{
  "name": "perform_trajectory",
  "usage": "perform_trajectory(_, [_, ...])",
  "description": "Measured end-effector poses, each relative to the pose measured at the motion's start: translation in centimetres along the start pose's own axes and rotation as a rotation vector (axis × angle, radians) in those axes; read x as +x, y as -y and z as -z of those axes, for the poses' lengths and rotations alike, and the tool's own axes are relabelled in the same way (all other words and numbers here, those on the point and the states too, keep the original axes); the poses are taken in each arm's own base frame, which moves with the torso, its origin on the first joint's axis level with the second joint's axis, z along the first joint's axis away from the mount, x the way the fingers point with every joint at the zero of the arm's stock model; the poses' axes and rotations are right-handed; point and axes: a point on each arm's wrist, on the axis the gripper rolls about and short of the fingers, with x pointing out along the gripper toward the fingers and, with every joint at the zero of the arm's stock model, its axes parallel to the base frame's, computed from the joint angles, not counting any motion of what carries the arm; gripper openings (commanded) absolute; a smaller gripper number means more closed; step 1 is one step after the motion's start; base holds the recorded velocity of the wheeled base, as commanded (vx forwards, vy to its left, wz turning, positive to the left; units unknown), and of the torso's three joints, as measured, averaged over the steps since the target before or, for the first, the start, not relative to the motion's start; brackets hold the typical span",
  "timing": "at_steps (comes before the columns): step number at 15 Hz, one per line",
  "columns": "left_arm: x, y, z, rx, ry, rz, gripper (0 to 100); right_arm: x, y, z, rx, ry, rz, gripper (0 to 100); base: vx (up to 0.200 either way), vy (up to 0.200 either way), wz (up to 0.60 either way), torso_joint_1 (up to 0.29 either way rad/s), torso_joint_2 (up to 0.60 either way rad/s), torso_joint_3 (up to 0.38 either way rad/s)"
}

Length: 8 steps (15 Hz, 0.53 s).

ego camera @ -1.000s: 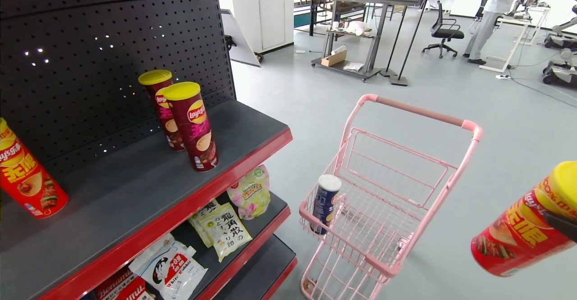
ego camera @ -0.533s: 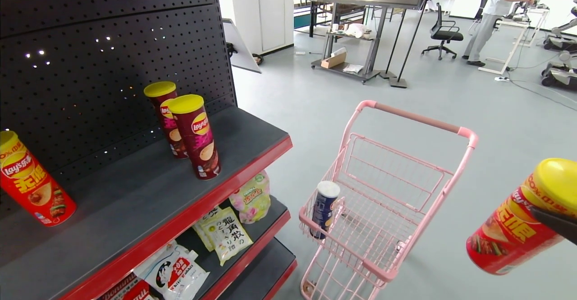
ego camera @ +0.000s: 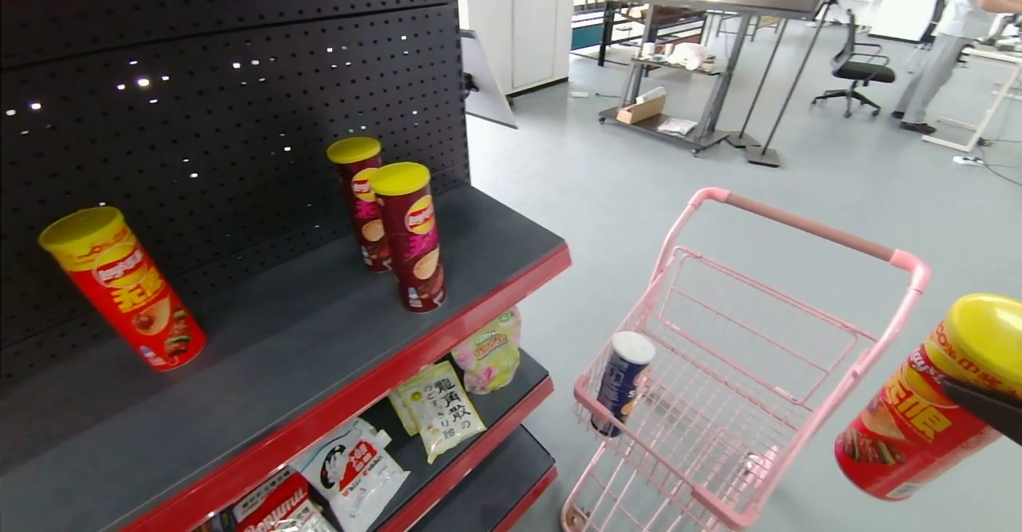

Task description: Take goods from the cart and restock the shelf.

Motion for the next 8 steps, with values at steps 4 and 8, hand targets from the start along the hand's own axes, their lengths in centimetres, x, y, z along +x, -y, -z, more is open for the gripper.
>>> perform_trajectory(4, [0.0,0.0,0.0,0.0,0.0,0.0,100,-0.2,0.01,0.05,-0.007,0.007,0.001,0,0.0,0.0,0.6,0.002,0.0,0.001])
perform_trajectory(8, [0.0,0.0,0.0,0.0,0.0,0.0,100,-0.51,-0.03,0.36,-0.013,0.014,0.002,0,0.0,0.0,0.6,0.004,0.0,0.001])
